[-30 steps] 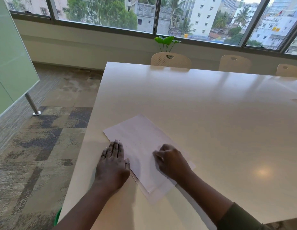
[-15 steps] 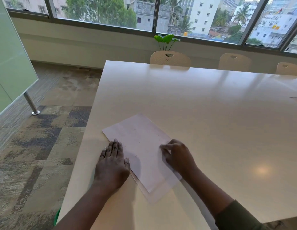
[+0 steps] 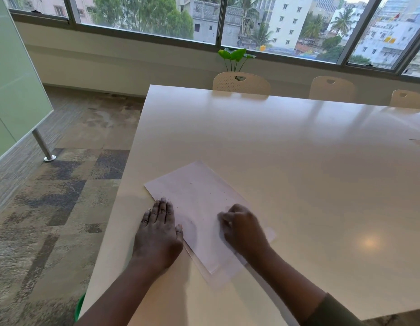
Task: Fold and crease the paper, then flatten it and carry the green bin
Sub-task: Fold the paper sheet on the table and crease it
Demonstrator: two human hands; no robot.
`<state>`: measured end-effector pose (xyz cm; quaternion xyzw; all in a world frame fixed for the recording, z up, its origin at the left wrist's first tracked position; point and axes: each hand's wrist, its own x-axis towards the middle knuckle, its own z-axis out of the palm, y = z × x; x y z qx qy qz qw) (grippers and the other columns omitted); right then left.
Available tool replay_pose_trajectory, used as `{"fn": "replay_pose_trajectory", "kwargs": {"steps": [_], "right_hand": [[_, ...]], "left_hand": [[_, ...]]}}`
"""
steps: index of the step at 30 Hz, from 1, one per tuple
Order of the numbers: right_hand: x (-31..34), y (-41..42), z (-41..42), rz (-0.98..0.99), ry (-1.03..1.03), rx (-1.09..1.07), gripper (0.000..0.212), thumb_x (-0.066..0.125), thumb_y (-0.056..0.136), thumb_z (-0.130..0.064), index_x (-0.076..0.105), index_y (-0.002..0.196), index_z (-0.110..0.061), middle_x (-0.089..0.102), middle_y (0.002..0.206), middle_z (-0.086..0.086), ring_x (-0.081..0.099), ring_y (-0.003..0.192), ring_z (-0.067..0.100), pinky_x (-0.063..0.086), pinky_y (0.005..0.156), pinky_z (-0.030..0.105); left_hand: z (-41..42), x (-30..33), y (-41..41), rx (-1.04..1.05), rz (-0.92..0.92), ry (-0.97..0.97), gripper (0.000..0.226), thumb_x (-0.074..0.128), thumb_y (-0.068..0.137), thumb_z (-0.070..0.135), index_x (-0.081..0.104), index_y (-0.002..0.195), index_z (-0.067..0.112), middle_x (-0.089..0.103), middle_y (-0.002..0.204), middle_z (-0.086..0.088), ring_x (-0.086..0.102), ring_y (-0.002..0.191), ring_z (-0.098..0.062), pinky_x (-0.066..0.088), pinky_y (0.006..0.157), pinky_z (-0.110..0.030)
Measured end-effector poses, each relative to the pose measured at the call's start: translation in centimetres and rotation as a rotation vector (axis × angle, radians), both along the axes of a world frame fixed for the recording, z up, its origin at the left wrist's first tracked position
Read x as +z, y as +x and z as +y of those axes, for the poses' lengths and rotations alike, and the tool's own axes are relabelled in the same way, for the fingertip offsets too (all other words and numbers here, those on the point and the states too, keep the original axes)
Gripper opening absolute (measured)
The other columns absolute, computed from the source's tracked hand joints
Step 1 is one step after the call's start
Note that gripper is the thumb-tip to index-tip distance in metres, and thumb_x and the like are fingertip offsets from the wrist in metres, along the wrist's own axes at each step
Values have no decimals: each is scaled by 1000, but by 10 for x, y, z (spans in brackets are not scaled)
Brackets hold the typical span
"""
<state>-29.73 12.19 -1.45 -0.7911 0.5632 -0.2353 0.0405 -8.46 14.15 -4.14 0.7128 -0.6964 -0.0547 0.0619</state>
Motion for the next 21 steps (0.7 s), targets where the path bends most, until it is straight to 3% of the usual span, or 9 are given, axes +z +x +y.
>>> {"fn": "replay_pose_trajectory", "kwargs": {"steps": [3,6,9,11,14,16,18,21], "right_hand": [[2,14,6,-15,49,171,17,61,89,-17,77,84,-20,61,75,0,57,65,13,50,60,26],[7,3,-13,-75,41,122,18,63,87,-16,78,94,-22,68,81,1,63,70,14,52,66,25],[2,3,-19,-40,0,32,18,61,87,-15,78,85,-19,63,76,3,62,67,19,52,64,28],[-1,15,-8,22,9,116,21,57,90,-16,74,79,-17,58,73,2,56,65,17,51,61,31],[3,13,-4,25,31,204,19,59,91,-17,77,89,-21,63,76,1,58,67,14,52,61,28],[6,1,-18,-9,8,94,19,61,87,-14,78,93,-20,67,80,4,63,71,18,54,66,29],[7,-3,-26,-24,-9,-5,17,62,83,-11,78,85,-17,66,77,7,64,69,23,55,65,31],[1,17,-13,19,30,133,19,58,88,-13,76,82,-17,62,76,4,61,69,19,52,63,29]], "left_hand": [[0,0,-1,-3,6,6,76,4,85,43,-7,153,8,-9,163,-7,-8,150,-16,-3,121,-35],[-1,0,0,-2,7,2,76,4,85,42,-6,153,8,-7,163,-8,-6,150,-17,-2,121,-35],[0,-1,0,-3,14,-5,76,5,86,42,-6,153,8,-8,163,-8,-7,150,-17,-2,121,-35],[0,-1,0,-5,27,-2,76,5,86,43,-6,153,8,-8,163,-8,-7,150,-17,-2,121,-35],[0,-1,1,-3,38,-11,77,5,85,43,-5,153,8,-7,163,-8,-6,150,-17,-2,121,-35],[-1,-1,1,-4,33,-12,76,5,86,43,-5,153,8,-8,163,-8,-7,150,-17,-2,121,-35],[-1,-3,0,-5,29,-18,76,3,85,43,-4,153,8,-7,163,-8,-6,150,-17,-2,121,-35],[1,-3,1,-5,35,-30,83,-6,80,45,-2,153,7,-5,163,-8,-4,150,-17,-1,121,-35]]}}
